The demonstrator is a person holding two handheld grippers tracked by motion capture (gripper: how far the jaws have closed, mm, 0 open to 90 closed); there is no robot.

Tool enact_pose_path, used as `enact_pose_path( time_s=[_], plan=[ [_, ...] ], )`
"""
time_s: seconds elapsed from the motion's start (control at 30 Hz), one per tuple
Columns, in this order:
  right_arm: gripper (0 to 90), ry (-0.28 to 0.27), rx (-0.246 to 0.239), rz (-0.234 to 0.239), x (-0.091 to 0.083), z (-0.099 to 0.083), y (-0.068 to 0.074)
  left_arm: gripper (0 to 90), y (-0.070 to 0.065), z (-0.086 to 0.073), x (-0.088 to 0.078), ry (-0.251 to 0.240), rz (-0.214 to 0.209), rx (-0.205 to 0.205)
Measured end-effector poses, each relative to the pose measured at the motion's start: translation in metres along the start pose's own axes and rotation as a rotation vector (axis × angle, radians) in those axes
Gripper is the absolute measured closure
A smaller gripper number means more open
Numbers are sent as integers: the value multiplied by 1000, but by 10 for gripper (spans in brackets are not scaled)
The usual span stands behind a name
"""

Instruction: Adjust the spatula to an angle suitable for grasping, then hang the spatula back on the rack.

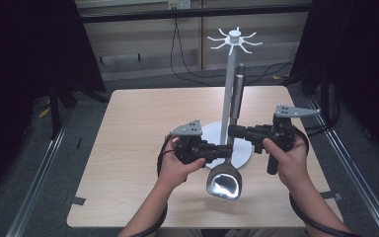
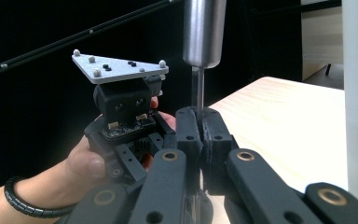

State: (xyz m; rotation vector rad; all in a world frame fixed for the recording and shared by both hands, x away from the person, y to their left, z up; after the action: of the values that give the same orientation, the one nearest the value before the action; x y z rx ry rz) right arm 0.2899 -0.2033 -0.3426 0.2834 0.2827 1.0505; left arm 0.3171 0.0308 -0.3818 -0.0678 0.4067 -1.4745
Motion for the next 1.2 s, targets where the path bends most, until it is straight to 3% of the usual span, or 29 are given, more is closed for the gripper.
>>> enact_pose_path(
  time_s=[0.33,0.8,1.2],
  plan=[
    [871,-12,-31,10,1,7,3,828,0,7,-3,-11,-3,20],
    [867,-18,-53,15,12,16,6,828,1,13,-13,-28,33,42],
    [864,-13,-55,8,20,20,4,828,5,13,-17,-31,59,38]
  ],
)
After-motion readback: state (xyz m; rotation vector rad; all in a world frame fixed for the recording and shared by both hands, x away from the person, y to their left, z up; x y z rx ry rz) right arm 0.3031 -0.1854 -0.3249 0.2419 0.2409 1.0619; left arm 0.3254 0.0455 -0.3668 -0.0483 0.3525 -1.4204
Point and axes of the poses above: each handheld gripper's, and its own axes: x roughly forward along the jaws, z roughly out of its top, y roughly to its left, the point moved 1 cm from there along x, roughly forward along the jaws, and after that the axes turned 3 degrees about -y, right-handed, at the moved point
